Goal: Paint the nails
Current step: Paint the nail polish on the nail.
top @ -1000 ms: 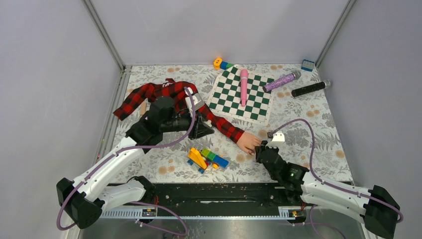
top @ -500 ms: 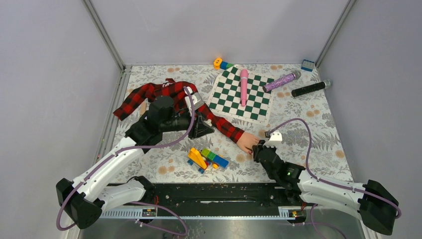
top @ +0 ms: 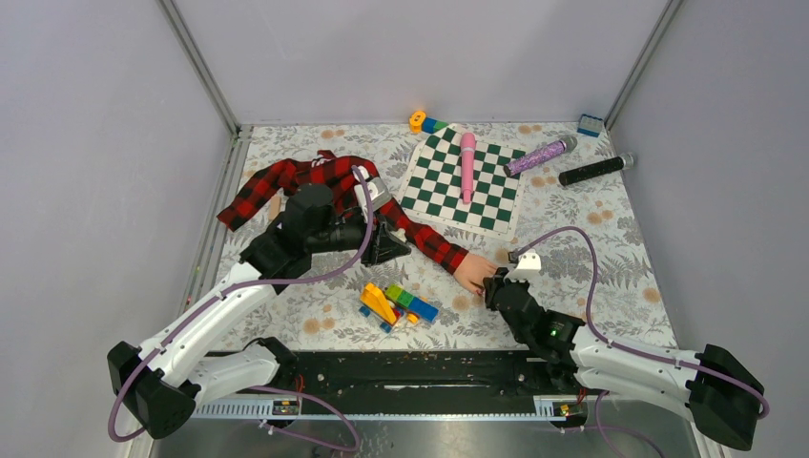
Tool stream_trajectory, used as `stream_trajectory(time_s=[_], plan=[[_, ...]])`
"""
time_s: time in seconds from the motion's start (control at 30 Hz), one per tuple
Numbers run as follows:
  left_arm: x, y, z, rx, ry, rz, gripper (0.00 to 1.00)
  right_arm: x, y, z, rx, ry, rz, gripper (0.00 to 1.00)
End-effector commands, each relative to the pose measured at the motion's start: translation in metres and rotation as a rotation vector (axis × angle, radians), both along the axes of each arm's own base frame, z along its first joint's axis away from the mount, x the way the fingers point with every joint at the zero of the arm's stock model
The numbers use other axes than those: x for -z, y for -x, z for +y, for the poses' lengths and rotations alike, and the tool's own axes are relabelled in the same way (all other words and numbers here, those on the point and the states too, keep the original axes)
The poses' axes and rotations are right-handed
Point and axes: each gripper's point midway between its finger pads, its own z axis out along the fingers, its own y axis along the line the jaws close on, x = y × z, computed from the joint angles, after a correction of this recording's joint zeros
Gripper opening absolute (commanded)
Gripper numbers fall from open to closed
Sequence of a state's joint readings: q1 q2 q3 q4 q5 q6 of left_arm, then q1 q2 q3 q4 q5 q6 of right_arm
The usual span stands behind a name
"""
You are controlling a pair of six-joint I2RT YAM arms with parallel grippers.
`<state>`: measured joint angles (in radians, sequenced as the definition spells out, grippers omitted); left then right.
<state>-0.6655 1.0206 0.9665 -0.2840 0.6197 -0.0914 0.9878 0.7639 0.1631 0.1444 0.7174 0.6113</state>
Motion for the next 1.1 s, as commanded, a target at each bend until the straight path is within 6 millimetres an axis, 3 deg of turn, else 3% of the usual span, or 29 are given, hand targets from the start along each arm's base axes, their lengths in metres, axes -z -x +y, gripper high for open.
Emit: stream_trajectory(time_s=[0.0,1.07], plan=[[-0.029,0.002,-0.004,0.025,0.068,-0.065,0.00,-0.002,-0.001,-0.001,0.022,-0.015,-0.011,0.00],[-0.030,0.002,-0.004,0.024,0.070,-0.068,0.00,0.008,0.003,-0.012,0.060,0.022,0.016,0.00]])
